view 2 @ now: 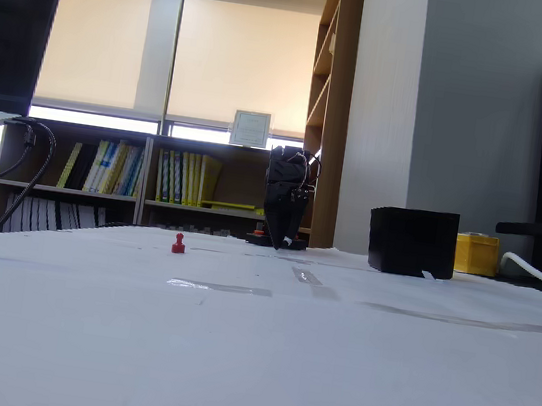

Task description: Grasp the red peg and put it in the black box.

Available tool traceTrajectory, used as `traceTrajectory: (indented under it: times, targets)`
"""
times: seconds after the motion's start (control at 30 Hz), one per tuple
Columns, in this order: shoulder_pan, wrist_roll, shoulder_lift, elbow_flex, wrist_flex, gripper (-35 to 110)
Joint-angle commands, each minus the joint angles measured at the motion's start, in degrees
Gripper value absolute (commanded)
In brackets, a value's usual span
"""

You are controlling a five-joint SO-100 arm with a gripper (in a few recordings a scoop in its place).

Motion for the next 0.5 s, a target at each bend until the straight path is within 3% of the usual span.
traceTrajectory:
  times: [0.0, 0.47]
  targets:
    - [-2.46, -0.09, -6.15, -4.75, 5.71, 1]
    - [-1.67, -0.35, -6.15, -4.75, 4.57, 0]
